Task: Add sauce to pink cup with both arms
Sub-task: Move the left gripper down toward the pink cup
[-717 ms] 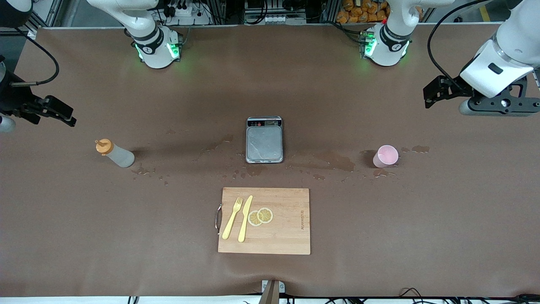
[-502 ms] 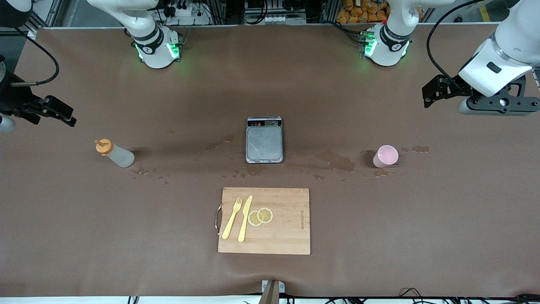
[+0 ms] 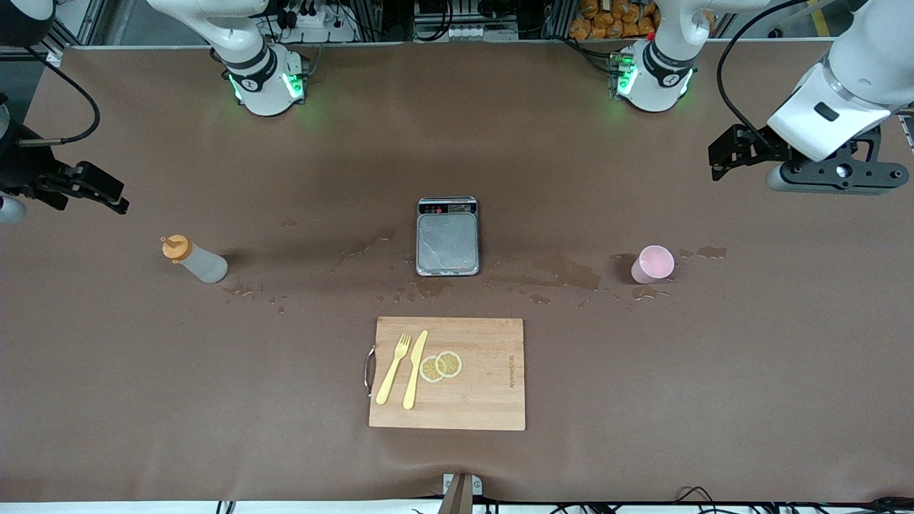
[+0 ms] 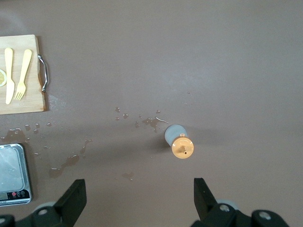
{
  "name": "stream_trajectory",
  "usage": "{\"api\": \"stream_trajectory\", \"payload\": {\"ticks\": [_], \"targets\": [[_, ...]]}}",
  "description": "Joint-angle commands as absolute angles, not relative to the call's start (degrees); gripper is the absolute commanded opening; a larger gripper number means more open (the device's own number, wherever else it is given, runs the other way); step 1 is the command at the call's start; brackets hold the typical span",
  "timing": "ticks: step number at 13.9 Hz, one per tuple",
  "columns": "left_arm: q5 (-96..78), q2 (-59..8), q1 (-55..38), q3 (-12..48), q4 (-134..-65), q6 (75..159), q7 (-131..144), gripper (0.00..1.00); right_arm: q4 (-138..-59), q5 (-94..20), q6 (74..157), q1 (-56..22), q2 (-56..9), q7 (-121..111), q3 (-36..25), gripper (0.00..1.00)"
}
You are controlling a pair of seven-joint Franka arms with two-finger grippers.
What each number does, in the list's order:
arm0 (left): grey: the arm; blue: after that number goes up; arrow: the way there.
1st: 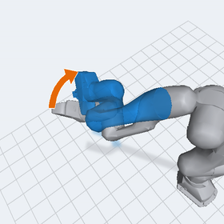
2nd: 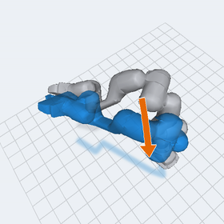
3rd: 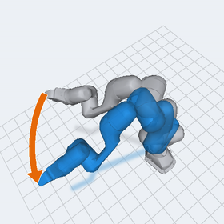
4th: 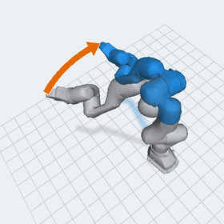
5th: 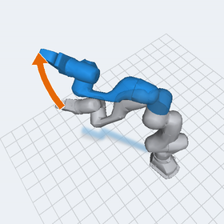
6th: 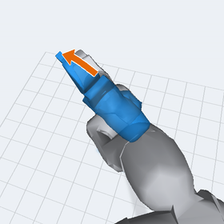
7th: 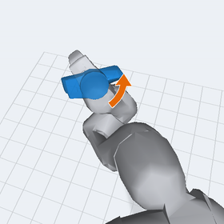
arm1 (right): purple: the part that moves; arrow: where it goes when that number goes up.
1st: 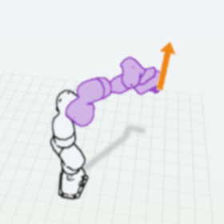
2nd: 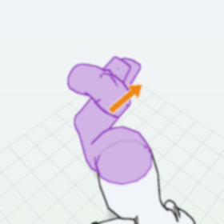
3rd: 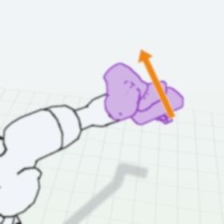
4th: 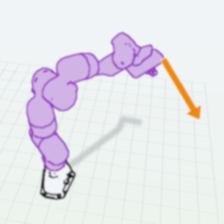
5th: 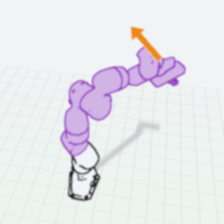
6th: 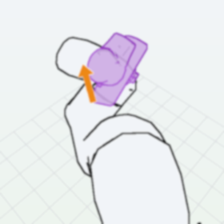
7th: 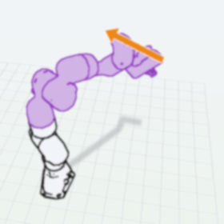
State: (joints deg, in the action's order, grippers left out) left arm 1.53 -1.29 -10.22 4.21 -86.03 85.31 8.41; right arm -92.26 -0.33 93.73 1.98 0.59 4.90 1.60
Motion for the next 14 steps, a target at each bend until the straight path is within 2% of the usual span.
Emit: {"api": "stream_trajectory", "payload": {"ticks": [1,7,14], "targets": [[0.35,-0.53,-10.20,4.13,-86.39,84.90,8.35,1.00,-92.46,0.70,93.78,4.65,0.36,4.57,1.93,1.00],[1.05,-0.09,-9.67,3.96,-94.37,87.17,8.26,1.00,-92.20,-0.17,93.69,12.82,-4.92,4.66,1.93,1.00],[1.05,4.49,-8.88,4.04,-116.17,109.65,8.35,1.00,-92.20,-1.14,92.38,18.89,-7.90,4.57,1.93,1.00]]}}
